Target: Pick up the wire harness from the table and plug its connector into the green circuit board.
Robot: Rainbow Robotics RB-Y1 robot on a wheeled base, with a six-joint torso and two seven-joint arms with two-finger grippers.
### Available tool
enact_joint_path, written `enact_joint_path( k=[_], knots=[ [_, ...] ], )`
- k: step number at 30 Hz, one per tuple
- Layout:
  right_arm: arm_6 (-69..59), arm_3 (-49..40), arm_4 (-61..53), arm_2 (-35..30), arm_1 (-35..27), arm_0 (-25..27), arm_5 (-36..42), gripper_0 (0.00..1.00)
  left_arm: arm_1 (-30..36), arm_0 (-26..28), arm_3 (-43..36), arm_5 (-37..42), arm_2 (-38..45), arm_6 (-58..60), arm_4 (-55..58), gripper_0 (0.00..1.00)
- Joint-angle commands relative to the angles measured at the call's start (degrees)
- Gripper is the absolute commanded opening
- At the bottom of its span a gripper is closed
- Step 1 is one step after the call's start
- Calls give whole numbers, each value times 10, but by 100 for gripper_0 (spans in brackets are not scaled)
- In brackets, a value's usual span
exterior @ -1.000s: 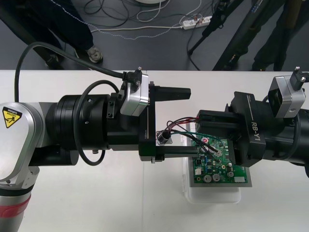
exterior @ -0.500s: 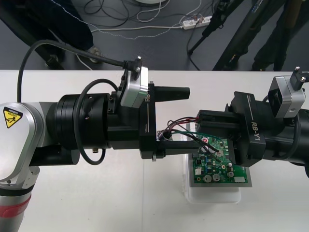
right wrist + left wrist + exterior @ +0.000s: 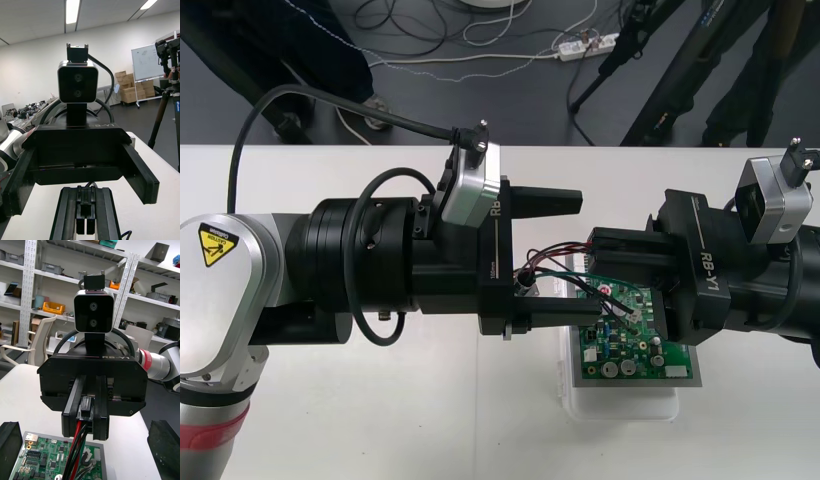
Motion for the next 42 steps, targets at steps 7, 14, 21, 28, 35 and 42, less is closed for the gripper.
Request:
enact_joint_path(
  k=[7, 14, 21, 28, 35, 42],
  knots=[
    [-31, -6, -5, 8, 10, -7, 5, 0, -14, -24, -6, 33, -16, 14, 9, 35],
    [-30, -7, -6, 8, 10, -7, 5, 0, -14, -24, -5, 37, -15, 14, 11, 0],
    [-30, -7, -10, 8, 9, -7, 5, 0, -14, -24, -6, 39, -15, 13, 12, 0],
    [-28, -7, -13, 8, 9, -5, 5, 0, -14, -24, -5, 38, -13, 13, 14, 0],
    [-27, -6, -13, 8, 9, -5, 5, 0, -14, -24, -5, 39, -11, 12, 16, 0],
    [-30, -6, -14, 8, 9, -4, 5, 1, -14, -23, -5, 39, -9, 10, 21, 0]
  ],
)
